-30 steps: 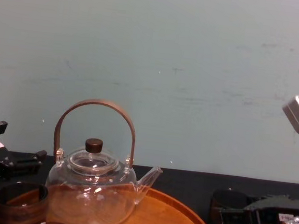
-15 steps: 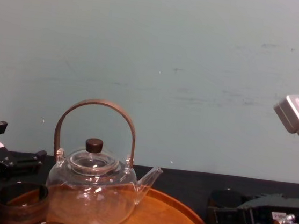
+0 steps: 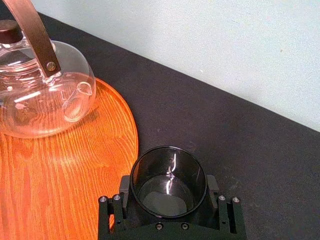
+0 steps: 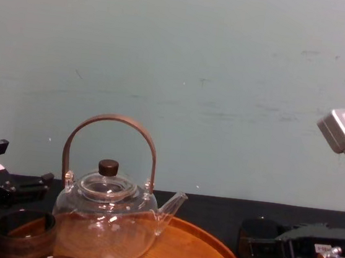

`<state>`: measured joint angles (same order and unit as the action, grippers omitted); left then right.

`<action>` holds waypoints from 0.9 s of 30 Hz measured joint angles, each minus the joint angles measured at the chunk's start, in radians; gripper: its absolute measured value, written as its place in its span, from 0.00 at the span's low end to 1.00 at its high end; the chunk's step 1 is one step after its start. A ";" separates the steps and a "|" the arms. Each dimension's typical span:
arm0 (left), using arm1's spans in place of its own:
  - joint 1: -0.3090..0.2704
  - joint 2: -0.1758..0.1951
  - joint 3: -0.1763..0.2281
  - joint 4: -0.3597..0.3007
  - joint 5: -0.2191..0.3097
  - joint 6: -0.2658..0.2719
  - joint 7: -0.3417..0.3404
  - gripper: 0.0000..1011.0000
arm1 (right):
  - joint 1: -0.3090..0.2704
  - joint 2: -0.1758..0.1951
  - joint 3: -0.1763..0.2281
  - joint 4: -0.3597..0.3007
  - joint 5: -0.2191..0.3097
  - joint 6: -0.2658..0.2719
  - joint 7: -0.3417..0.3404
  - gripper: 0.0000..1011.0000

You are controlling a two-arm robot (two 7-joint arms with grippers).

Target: Pick up the glass from the table and place it on the tray.

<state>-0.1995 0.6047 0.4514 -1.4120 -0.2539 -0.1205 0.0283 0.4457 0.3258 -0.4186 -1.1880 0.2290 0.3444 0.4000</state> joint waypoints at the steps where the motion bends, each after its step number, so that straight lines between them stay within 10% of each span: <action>1: 0.000 0.000 0.000 0.000 0.000 0.000 0.000 0.99 | 0.000 0.000 0.000 0.000 0.000 0.000 0.000 0.89; 27: 0.000 0.000 0.000 0.000 0.000 0.000 0.000 0.99 | -0.038 0.037 0.031 -0.099 0.040 0.010 0.023 0.89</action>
<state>-0.1995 0.6047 0.4514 -1.4120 -0.2539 -0.1205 0.0283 0.4075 0.3627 -0.3878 -1.2869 0.2686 0.3546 0.4228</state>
